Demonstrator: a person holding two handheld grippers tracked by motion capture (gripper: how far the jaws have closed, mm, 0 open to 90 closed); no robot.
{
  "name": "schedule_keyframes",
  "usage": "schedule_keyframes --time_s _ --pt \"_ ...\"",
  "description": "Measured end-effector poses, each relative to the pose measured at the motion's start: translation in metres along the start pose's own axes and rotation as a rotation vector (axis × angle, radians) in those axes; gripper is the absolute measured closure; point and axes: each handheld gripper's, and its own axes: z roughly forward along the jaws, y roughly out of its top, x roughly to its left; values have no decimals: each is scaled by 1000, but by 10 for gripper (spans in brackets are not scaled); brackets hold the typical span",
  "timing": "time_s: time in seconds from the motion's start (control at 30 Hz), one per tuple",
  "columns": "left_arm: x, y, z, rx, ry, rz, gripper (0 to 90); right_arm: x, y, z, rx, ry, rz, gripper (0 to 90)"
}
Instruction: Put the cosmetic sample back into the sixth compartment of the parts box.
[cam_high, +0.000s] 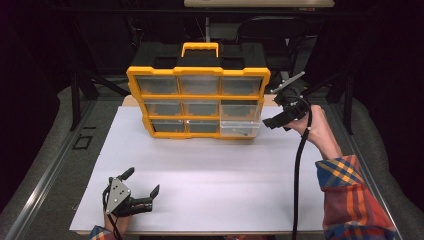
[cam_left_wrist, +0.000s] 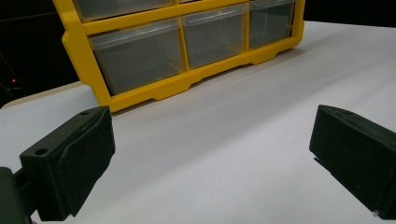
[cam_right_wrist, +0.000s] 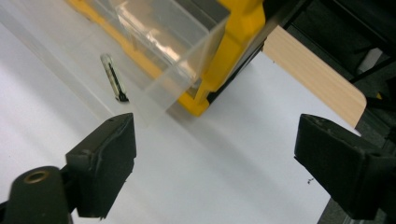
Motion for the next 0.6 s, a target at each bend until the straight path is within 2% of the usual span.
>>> schedule_keyframes --time_s 0.33,0.6 --pt "0 0 0 2 0 4 1 2 -36 15 -13 17 27 76" --pt "0 0 1 4 0 2 1 11 -57 34 -21 50 35 34"
